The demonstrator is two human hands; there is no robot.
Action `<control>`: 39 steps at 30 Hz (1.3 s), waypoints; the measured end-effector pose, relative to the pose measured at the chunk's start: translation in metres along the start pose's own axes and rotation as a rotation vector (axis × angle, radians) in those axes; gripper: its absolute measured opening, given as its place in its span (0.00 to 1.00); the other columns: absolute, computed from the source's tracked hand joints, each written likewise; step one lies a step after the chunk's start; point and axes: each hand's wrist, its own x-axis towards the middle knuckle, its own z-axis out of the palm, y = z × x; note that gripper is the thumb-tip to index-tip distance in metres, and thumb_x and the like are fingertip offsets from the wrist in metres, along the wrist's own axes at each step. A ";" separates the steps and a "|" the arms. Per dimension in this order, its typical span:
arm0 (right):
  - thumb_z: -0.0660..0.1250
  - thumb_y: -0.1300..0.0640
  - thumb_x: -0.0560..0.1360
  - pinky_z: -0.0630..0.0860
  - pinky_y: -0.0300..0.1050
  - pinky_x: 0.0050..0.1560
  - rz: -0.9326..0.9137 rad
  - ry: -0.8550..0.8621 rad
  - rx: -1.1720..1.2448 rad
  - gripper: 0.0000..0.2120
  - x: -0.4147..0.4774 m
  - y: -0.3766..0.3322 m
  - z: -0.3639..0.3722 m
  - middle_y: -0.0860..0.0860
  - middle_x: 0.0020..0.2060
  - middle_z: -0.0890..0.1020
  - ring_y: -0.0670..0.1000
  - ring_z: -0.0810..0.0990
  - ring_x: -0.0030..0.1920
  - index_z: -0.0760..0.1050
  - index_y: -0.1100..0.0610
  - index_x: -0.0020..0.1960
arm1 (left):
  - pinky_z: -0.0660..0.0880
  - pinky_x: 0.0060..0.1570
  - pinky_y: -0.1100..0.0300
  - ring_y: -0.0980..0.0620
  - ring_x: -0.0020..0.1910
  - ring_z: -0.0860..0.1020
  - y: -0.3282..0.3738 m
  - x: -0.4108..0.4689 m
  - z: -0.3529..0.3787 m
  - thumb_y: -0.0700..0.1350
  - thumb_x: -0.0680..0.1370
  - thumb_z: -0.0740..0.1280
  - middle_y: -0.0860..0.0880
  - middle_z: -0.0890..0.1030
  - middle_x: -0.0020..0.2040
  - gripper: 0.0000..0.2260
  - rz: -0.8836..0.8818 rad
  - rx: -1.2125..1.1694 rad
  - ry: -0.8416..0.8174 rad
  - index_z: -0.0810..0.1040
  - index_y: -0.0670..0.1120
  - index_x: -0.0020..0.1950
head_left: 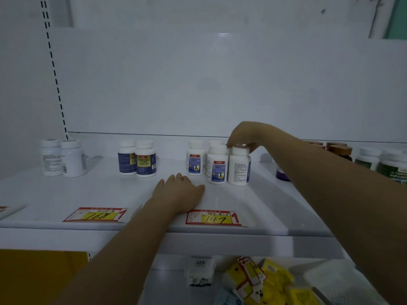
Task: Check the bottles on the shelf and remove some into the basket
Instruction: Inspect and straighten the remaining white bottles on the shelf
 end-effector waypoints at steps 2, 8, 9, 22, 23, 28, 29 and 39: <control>0.68 0.56 0.74 0.81 0.48 0.49 -0.009 0.053 0.003 0.13 0.001 0.000 0.006 0.59 0.52 0.79 0.58 0.81 0.48 0.75 0.63 0.53 | 0.49 0.73 0.47 0.46 0.76 0.52 0.001 0.000 0.000 0.61 0.80 0.44 0.44 0.51 0.78 0.31 -0.001 -0.005 -0.007 0.51 0.42 0.77; 0.67 0.57 0.74 0.80 0.50 0.54 -0.164 0.299 0.029 0.16 -0.012 -0.009 -0.017 0.60 0.55 0.81 0.58 0.81 0.52 0.78 0.65 0.59 | 0.46 0.73 0.48 0.46 0.76 0.49 -0.001 -0.001 0.000 0.61 0.80 0.44 0.44 0.49 0.78 0.31 -0.006 -0.029 -0.019 0.48 0.42 0.77; 0.66 0.57 0.75 0.79 0.48 0.54 -0.213 0.357 0.012 0.16 -0.018 -0.013 -0.023 0.58 0.56 0.80 0.57 0.80 0.54 0.78 0.64 0.59 | 0.47 0.73 0.48 0.46 0.76 0.50 -0.001 -0.001 0.000 0.61 0.80 0.45 0.44 0.50 0.78 0.31 -0.010 -0.046 -0.013 0.49 0.42 0.77; 0.65 0.53 0.75 0.82 0.48 0.48 -0.493 0.288 0.090 0.13 -0.098 -0.054 -0.027 0.55 0.49 0.83 0.55 0.83 0.47 0.81 0.61 0.53 | 0.64 0.52 0.63 0.61 0.53 0.68 0.021 -0.052 -0.041 0.50 0.75 0.68 0.55 0.72 0.63 0.25 0.217 -1.013 0.359 0.66 0.50 0.70; 0.65 0.53 0.75 0.82 0.48 0.49 -0.500 0.261 0.100 0.13 -0.101 -0.054 -0.021 0.55 0.49 0.83 0.55 0.83 0.47 0.81 0.61 0.53 | 0.66 0.53 0.62 0.60 0.54 0.69 0.021 -0.052 -0.043 0.50 0.75 0.68 0.54 0.73 0.63 0.24 0.212 -1.078 0.348 0.66 0.50 0.70; 0.63 0.55 0.76 0.80 0.43 0.50 -0.560 0.124 0.165 0.12 -0.113 -0.052 -0.013 0.48 0.50 0.80 0.49 0.80 0.50 0.79 0.54 0.57 | 0.72 0.56 0.56 0.52 0.57 0.77 0.014 -0.055 -0.046 0.49 0.74 0.70 0.50 0.77 0.63 0.22 0.150 -1.217 0.253 0.71 0.47 0.67; 0.64 0.54 0.76 0.79 0.43 0.52 -0.564 0.118 0.186 0.13 -0.114 -0.050 -0.013 0.48 0.52 0.79 0.49 0.79 0.51 0.78 0.53 0.59 | 0.72 0.54 0.58 0.52 0.55 0.77 0.013 -0.056 -0.047 0.48 0.74 0.70 0.50 0.78 0.61 0.22 0.151 -1.231 0.261 0.72 0.47 0.66; 0.71 0.46 0.72 0.79 0.53 0.56 -0.474 0.284 0.351 0.20 -0.121 -0.042 -0.017 0.57 0.48 0.83 0.56 0.82 0.51 0.80 0.63 0.51 | 0.71 0.42 0.69 0.57 0.49 0.76 0.029 -0.071 -0.054 0.47 0.72 0.72 0.52 0.76 0.56 0.24 0.159 -1.336 0.359 0.71 0.47 0.66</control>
